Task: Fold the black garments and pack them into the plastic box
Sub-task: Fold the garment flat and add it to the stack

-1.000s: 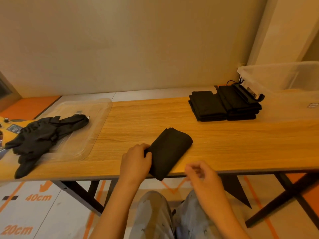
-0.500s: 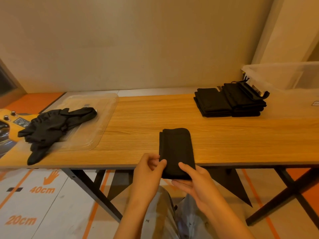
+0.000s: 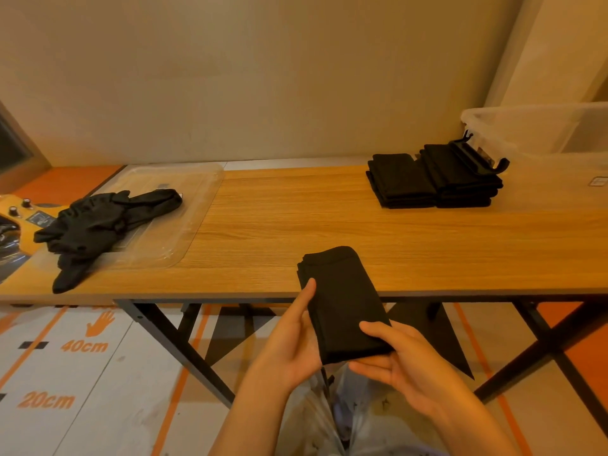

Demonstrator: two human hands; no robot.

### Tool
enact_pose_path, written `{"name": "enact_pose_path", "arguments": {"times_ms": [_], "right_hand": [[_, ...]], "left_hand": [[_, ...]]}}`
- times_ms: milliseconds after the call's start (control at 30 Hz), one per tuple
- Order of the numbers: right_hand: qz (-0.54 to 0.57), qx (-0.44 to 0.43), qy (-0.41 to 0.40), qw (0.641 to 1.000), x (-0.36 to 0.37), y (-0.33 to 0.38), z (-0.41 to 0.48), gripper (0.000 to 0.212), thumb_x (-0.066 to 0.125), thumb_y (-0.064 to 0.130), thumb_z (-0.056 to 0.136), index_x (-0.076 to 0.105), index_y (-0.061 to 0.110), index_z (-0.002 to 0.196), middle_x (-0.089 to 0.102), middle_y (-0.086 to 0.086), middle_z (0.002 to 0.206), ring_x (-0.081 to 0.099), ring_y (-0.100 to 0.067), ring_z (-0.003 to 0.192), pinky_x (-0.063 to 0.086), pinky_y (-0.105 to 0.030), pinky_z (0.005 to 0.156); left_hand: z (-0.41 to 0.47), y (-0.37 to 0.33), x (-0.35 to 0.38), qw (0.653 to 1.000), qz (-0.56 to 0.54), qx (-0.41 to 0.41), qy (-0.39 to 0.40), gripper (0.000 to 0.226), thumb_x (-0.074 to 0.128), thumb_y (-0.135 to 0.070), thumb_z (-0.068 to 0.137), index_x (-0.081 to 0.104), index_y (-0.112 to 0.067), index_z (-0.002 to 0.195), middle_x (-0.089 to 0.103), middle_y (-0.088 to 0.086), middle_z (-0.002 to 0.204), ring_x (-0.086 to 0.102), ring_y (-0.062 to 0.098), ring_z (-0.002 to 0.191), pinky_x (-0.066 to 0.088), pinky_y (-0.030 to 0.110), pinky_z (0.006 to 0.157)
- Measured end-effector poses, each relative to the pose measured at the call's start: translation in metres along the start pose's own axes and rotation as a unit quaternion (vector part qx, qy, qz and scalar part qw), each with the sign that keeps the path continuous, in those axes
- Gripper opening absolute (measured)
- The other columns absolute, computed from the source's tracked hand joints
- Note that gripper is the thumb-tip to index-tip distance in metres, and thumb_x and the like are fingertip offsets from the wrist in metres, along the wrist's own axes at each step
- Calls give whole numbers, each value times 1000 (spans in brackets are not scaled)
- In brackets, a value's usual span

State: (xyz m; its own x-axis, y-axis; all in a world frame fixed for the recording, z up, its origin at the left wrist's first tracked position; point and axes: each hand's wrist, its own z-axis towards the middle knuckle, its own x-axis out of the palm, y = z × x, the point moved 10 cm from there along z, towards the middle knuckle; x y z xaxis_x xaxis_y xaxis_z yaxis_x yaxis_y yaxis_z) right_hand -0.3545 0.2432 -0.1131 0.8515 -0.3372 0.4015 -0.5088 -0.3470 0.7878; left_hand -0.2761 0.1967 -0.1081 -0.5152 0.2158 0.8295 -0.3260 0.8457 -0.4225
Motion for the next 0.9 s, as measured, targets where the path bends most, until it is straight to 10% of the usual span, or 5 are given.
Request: {"name": "enact_pose_path", "arguments": {"times_ms": [333,900], "right_hand": [[-35,-14,-1,999,-10,1,-25,55,74,20,67,58,10,118,73,-17,94,72,-35,84,61,-36,63],[48,-186,-133,972,-43,168,64,44,69,10,84,54,10,125,66,-13,107,72,-25,80,60,-30,63]], "left_hand": [[1,4,4,993,75,24,-87,45,57,-11,81,54,-1,125,65,25,116,63,37,107,48,49,91],[152,-144,110,954,246,125,-114,18,55,-15,95,58,-8,111,68,12,104,64,27,98,54,40,84]]}}
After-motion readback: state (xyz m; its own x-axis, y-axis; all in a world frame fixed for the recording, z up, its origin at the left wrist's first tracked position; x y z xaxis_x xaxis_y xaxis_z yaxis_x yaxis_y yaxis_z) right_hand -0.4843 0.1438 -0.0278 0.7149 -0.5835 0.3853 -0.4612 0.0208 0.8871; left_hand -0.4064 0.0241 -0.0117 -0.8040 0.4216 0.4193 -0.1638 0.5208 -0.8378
